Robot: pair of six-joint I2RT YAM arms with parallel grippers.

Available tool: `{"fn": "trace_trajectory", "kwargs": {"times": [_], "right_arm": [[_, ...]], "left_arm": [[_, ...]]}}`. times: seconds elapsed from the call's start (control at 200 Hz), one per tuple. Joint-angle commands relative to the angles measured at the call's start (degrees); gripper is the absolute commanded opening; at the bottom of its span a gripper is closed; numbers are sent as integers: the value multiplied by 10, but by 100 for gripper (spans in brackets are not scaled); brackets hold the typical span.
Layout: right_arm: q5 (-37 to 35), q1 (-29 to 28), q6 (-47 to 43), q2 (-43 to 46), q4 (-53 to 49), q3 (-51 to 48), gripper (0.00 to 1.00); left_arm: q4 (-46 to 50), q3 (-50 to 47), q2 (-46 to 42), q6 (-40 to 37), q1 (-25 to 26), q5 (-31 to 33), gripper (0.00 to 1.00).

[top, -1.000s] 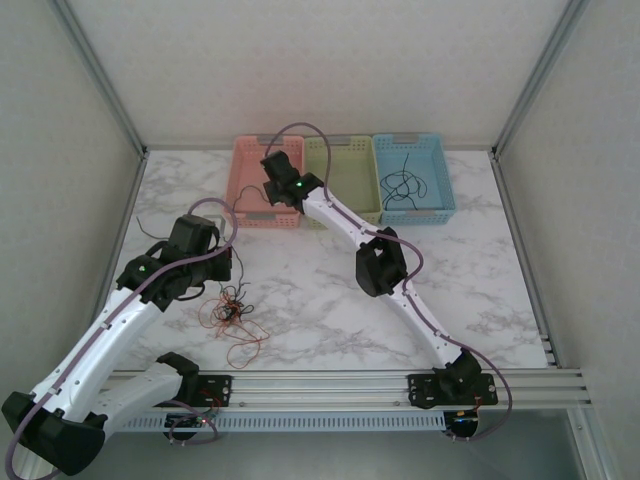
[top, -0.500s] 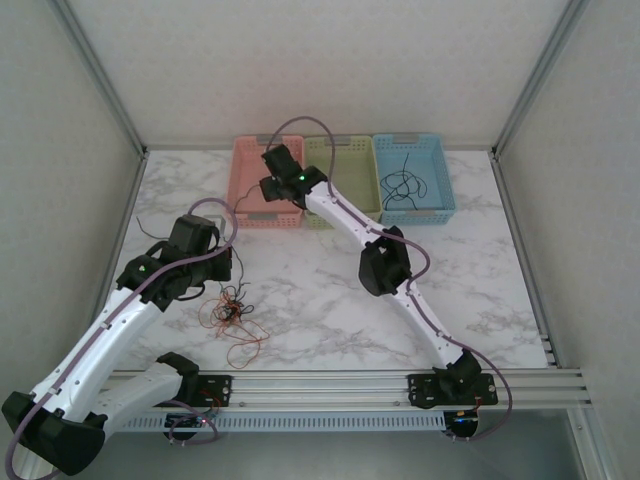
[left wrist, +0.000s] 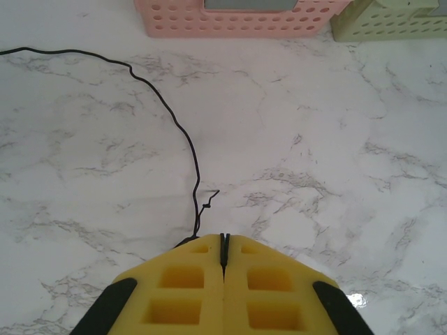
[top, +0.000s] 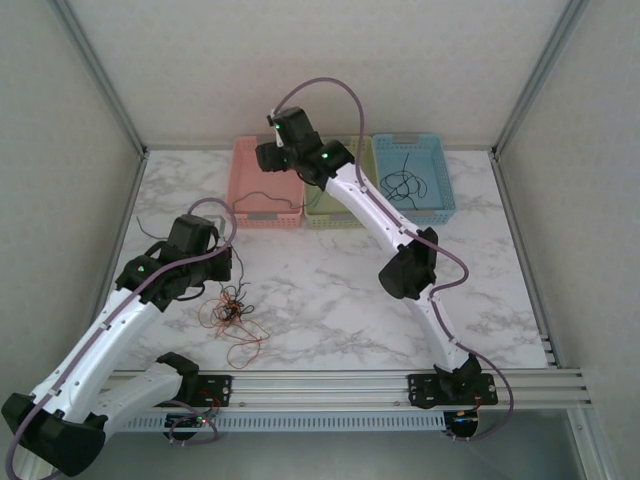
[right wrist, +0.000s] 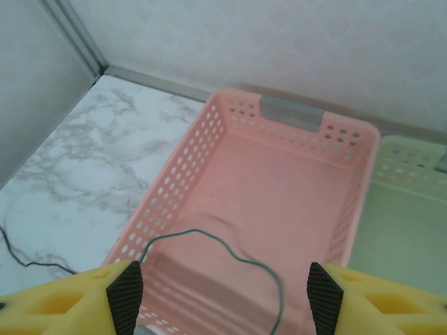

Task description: Untangle the cables

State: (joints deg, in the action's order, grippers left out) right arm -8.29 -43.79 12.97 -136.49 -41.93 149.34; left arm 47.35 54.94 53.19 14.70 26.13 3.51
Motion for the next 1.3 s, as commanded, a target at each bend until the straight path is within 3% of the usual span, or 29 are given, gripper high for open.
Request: {"fn": "trace_trajectory", "kwargs": {"times": [0.0, 0.295, 0.51, 0.756, 1.046, 1.296], "right_arm": [[28, -1, 18, -23, -31, -7, 61], [-77, 21, 42, -15, -95, -45, 63], [-39, 57, 107, 42, -85, -189, 63], [-36, 59, 141, 28, -99, -195, 59], [7, 61, 164, 24, -93, -185, 35], [21, 60, 174, 43, -94, -186, 5]], "left_arm": [[-9, -6, -13, -9, -6, -7, 0], [-9, -6, -12, -9, -5, -9, 0], [-10, -6, -11, -9, -5, -9, 0], [-9, -7, -11, -9, -6, -8, 0], [-9, -6, -11, -9, -6, -8, 0], [-9, -6, -12, -9, -6, -9, 0]]}}
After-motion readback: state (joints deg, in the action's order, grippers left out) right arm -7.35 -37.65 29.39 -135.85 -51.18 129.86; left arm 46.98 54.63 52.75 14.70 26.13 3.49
